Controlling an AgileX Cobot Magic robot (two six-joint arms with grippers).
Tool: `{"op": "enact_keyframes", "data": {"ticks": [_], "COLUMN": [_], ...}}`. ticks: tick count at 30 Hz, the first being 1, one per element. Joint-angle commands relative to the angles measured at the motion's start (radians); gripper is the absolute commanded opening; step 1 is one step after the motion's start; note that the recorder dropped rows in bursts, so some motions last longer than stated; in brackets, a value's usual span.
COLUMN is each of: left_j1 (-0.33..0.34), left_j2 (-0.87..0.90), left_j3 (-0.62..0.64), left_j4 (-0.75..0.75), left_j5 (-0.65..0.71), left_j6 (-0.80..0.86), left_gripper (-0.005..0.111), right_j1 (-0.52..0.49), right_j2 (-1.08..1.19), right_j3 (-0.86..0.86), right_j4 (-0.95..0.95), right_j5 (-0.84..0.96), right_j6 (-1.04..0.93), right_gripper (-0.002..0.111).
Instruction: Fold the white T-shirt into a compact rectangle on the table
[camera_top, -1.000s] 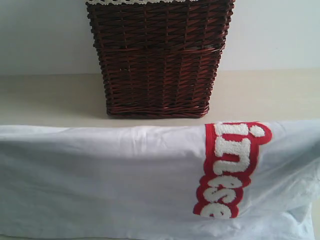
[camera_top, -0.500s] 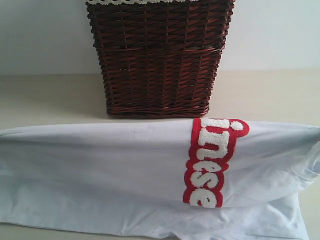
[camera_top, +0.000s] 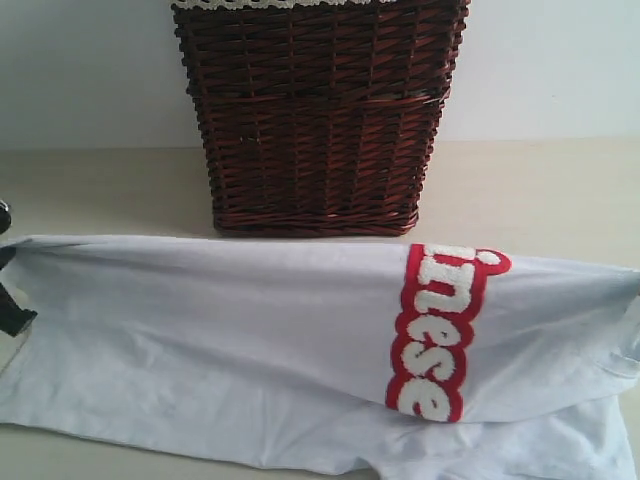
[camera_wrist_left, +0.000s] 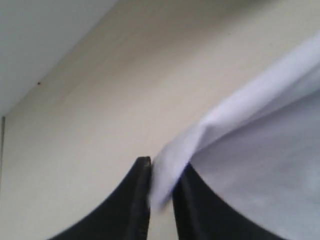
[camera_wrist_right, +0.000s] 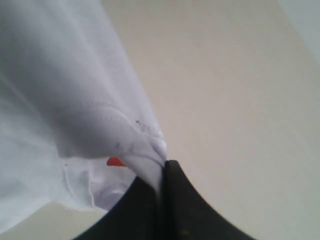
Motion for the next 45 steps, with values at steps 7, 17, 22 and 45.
{"op": "enact_keyframes", "data": {"ticks": [7,17,22,45], "left_j1": [0.008,0.008,0.008,-0.355], "left_j2": [0.171,0.188,0.188,0.195], "left_j3": [-0.104,-0.106,-0.106,-0.157], "left_j4": [-0.033,-0.033,-0.033,0.638], "left_j5": [-0.171,-0.22,-0.216,-0.207], "left_j6": [-0.017,-0.019,-0.068,-0.771], "left_gripper": [0.025,0.04,0.042,0.006], "right_j1": [-0.008,-0.008,-0.008,-0.008], "right_j2": [0.271,0.363,0.408,0.429], "right_j3": [-0.14,-0.265,-0.313,-0.52], "right_j4": [0.061,0.219,0.256,0.293], "right_j5": [-0.213,-0.255,-0.257,-0.301], "right_j6": [-0.014,-0.012,-0.012,0.136], "right_gripper": [0.0,0.007,0.03,0.058]}}
